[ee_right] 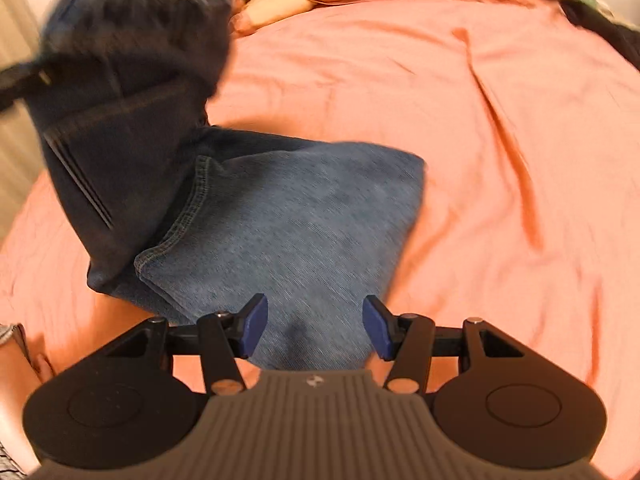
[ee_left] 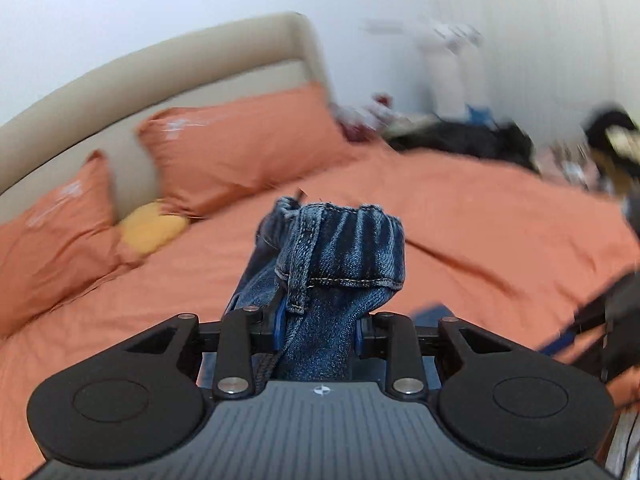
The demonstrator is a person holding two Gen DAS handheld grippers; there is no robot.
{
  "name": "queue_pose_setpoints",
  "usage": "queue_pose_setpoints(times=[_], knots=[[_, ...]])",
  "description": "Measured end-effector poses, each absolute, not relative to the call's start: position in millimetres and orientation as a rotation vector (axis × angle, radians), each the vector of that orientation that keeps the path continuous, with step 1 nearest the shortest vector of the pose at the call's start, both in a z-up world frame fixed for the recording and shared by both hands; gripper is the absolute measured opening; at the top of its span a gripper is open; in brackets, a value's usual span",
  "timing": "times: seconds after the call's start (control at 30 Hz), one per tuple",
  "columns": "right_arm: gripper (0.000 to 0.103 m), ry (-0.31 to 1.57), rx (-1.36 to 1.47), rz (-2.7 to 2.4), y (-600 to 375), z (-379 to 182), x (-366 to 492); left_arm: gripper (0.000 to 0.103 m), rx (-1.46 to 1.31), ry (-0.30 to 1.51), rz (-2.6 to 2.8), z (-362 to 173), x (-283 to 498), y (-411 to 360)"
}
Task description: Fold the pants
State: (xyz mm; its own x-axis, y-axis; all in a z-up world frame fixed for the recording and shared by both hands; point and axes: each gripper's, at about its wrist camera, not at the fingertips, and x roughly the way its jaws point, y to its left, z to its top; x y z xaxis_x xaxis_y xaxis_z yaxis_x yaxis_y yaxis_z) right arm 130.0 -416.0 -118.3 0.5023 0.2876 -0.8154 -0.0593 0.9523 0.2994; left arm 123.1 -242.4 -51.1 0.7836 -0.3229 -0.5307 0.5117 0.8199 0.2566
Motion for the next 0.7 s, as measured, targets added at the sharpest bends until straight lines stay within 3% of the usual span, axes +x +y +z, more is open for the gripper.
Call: queue_pose_setpoints(times=[0.23,0.37,0.63,0.7], knots=[[0.051,1.030,0.263,0.203,-434,-131,114,0.033,0.653,0.601,-0.578,-130,85,-306],[0.051,1.051,0.240,0.203,-437,-137,111,0.040,0.751,0.715,-0.654,-157,81,-318],[0.051,1.039,0.230,0.203,-437,-132,103,0.065,0.509,0.880,-0.801,-147,110,-293],[0.051,1.023,0.230,0.211,-433,-124,104,0.077,0.384,0.914,-0.849,-138,117,-278]])
